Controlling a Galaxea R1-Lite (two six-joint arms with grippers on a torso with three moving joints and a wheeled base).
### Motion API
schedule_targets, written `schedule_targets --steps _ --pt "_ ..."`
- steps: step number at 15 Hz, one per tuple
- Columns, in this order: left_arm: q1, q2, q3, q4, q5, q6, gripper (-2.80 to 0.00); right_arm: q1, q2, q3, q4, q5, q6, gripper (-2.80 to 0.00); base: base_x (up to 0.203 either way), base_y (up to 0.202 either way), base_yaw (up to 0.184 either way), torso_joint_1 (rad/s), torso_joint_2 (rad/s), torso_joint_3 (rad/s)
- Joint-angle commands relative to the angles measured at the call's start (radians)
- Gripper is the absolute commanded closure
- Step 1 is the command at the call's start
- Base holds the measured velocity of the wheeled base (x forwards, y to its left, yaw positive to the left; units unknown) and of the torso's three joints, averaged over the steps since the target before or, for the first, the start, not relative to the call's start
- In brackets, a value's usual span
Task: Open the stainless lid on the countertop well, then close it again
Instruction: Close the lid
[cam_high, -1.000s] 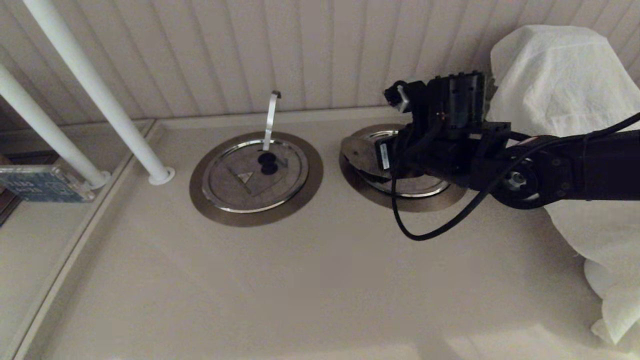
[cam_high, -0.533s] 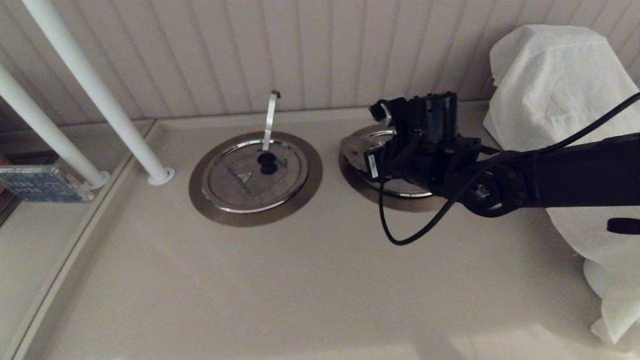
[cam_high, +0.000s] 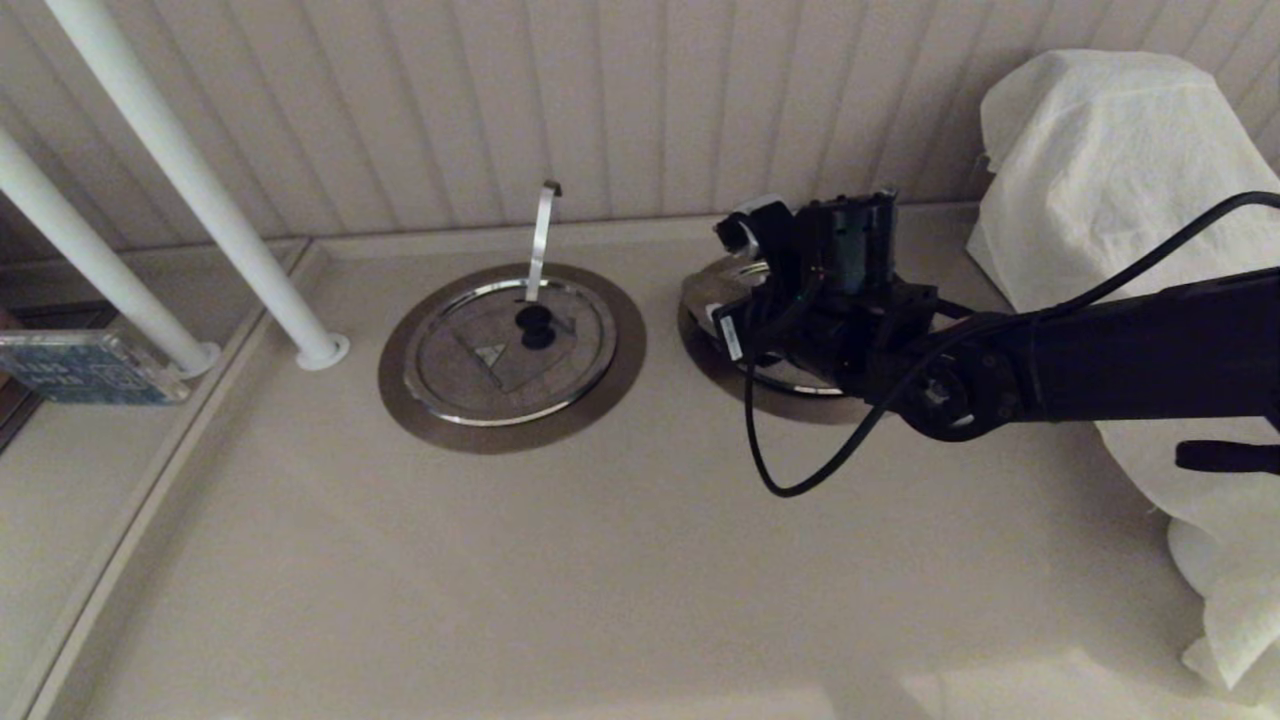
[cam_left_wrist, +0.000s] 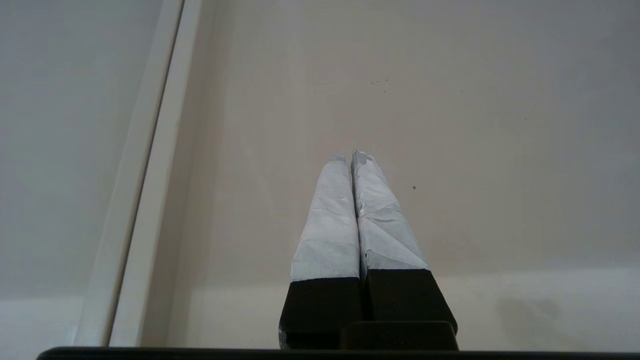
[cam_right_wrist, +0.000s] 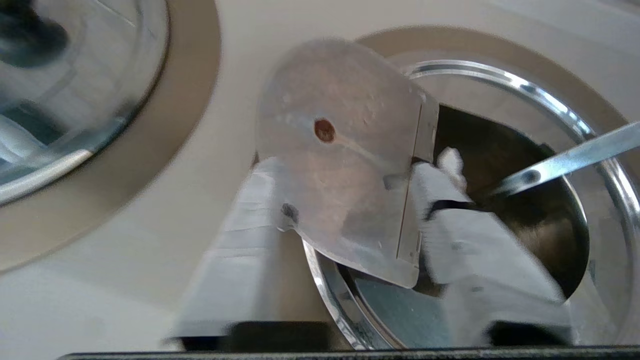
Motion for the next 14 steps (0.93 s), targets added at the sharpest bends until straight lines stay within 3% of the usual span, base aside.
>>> schedule_targets --steps 1,7,14 --pt "0.0 0.0 0.0 0.001 0.0 0.0 0.0 0.007 0.012 0.001 -0.003 -0.005 -0.009 -2.8 0.0 0.0 0.0 0.0 0.0 0.0" --pt "0.0 0.0 0.0 0.001 0.0 0.0 0.0 0.016 0.055 0.032 -0.086 -0.037 -0.101 -2.8 0.0 0.0 0.0 0.0 0.0 0.0" --pt "0.0 0.0 0.0 0.001 0.0 0.0 0.0 0.023 0.065 0.041 -0.107 -0.046 -0.119 -2.8 0.0 0.0 0.0 0.0 0.0 0.0"
